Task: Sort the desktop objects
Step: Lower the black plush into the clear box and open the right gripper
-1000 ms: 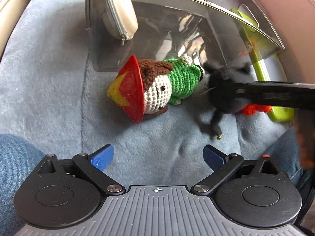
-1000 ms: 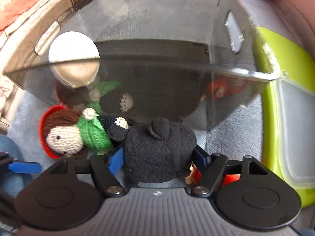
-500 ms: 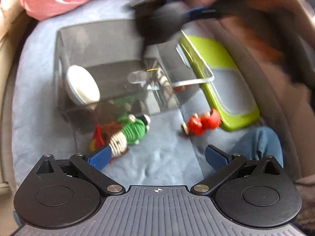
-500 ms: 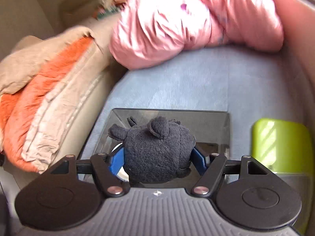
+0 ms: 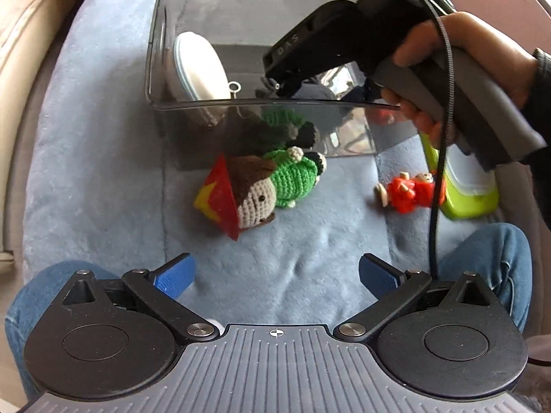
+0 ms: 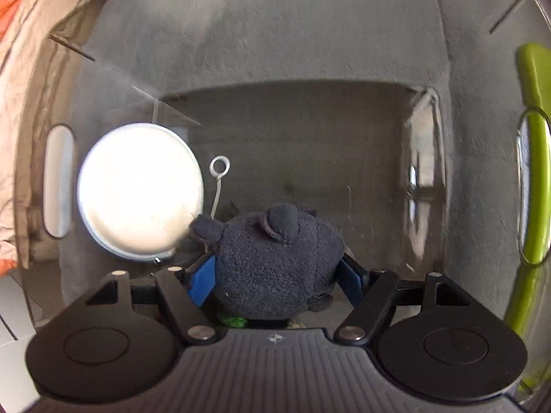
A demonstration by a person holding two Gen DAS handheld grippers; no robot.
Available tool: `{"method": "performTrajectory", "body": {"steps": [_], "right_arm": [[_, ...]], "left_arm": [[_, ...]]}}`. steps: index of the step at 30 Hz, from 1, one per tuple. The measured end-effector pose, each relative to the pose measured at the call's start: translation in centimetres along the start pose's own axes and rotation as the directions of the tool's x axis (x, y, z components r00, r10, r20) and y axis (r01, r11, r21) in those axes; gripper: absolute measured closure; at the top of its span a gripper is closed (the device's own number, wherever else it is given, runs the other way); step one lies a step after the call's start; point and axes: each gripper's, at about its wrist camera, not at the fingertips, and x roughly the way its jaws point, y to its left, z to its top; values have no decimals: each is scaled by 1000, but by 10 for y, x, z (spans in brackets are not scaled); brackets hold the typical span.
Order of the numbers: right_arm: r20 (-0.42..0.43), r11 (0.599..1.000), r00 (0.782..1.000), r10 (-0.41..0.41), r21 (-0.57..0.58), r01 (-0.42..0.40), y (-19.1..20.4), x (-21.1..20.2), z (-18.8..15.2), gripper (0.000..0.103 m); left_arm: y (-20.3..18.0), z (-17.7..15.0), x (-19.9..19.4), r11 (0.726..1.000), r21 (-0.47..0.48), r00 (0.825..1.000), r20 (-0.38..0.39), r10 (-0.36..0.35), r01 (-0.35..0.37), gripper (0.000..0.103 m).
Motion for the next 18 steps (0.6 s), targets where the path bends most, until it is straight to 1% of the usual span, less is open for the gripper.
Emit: {"method": "performTrajectory", "body": {"steps": [4,5,6,9,11,12,13,15,17,18], "right_arm": [[-34,998,999,25,56,-23,-8,-2,-9,28],[-51,998,998,37,49,-35,-7,-1,-13,28],[-76,999,996,44,34,-42,-8,1,-16,31],[-47,1000,999,18,5,-17,-3,-2,-30,32],[-37,1000,999,17,-13,-17,-1,-2,-31,33],[-33,1000,999,18,-18,-18,-1,-2,-30,31],[-34,1000,999,22,-10,-23,-2,-1,-29,30],[-43,998,997,63,30,-61,-10,-2,-28,27],[-16,994,996,91,55,-90,-17,-9,-28,27],[22,993,995,100,58,-101,-20,-16,-29,28]], "left_arm": [[0,0,-1,1000,0,1000,-5,-2,2,0],[0,1,-1,1000,0,1000,-5,0,0,0],[0,1,-1,1000,-1,1000,-5,2,-2,0],[-1,2,-2,1000,-3,1000,-4,10,-10,0],[-1,1,-2,1000,3,1000,-7,19,-19,0],[-2,1,-1,1000,8,1000,-10,27,-27,0],[-2,1,0,999,12,999,-13,36,-36,0],[-4,2,2,998,22,998,-16,56,-56,0],[-8,4,0,995,49,996,9,88,-88,0],[-13,4,-3,990,77,993,38,116,-118,0]]}}
